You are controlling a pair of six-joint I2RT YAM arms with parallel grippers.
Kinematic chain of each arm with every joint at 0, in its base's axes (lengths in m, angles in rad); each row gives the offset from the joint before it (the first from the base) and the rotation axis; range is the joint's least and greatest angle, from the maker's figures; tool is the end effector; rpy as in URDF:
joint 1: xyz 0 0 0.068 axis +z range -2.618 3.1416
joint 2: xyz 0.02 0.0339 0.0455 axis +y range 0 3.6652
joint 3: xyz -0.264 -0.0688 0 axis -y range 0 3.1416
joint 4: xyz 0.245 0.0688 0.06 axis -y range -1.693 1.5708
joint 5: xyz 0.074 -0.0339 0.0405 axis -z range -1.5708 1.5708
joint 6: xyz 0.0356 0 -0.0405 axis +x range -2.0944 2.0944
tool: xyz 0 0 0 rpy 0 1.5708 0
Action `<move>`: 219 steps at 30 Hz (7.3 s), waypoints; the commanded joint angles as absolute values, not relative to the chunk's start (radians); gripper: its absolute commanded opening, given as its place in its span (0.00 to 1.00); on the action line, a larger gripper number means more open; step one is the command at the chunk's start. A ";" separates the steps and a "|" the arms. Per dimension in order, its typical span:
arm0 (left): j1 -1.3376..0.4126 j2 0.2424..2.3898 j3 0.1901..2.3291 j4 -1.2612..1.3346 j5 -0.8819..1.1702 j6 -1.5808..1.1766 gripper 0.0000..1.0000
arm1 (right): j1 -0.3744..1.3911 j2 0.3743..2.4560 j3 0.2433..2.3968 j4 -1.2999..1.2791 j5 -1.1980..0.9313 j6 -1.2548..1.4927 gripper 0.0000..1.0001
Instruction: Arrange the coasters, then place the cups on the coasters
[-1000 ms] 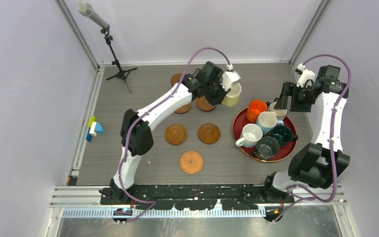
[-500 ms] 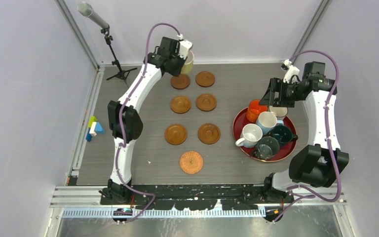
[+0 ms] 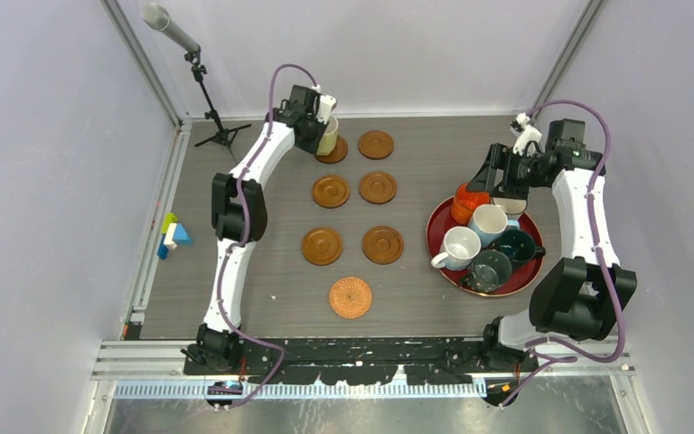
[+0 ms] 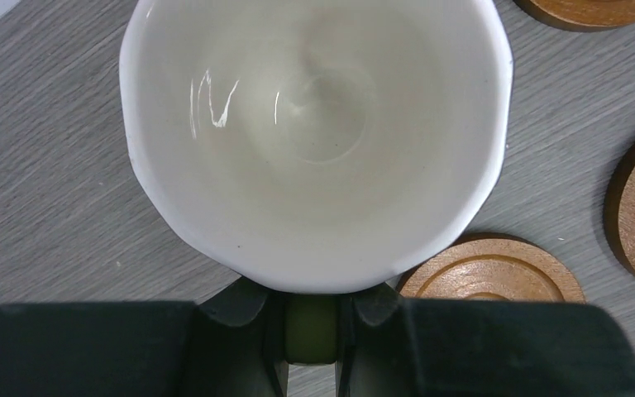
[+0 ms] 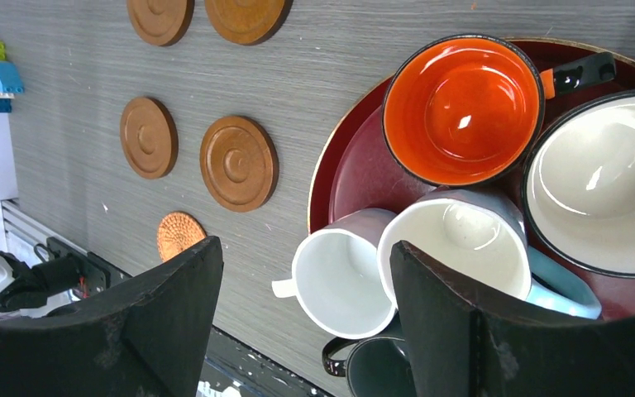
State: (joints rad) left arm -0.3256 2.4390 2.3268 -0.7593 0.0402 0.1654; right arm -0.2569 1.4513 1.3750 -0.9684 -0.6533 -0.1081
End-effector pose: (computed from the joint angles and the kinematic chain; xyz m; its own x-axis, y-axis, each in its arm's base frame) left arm 0.5132 -0.1748 0.2324 -0.6585 0.3960 -0.6400 0.4588 0.8853 0.0756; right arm 0.2848 -0.0524 0.3283 -0.8214 0.1272 -0.5559 -0.1831 0.8643 0.4684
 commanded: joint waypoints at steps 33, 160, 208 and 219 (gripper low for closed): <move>-0.316 2.431 2.379 -0.600 0.121 0.085 0.10 | -0.240 1.481 1.376 -0.904 -0.678 -0.075 0.79; -1.179 2.112 1.886 -0.515 -0.112 -0.083 0.00 | -0.486 1.311 1.332 -0.937 -0.632 -0.103 0.79; -0.527 2.559 2.603 -0.426 -0.005 -0.005 0.00 | -0.432 1.401 1.298 -0.868 -0.703 -0.081 0.80; -0.521 2.592 2.605 -0.399 -0.005 0.024 0.00 | -0.425 1.407 1.301 -0.865 -0.699 -0.078 0.80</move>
State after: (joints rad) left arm -0.5274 2.6144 2.5324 -0.5411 -0.0143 0.0044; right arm -0.4328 1.4082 1.2922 -0.8928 -0.7002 -0.0757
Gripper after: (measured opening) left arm 0.198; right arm 0.795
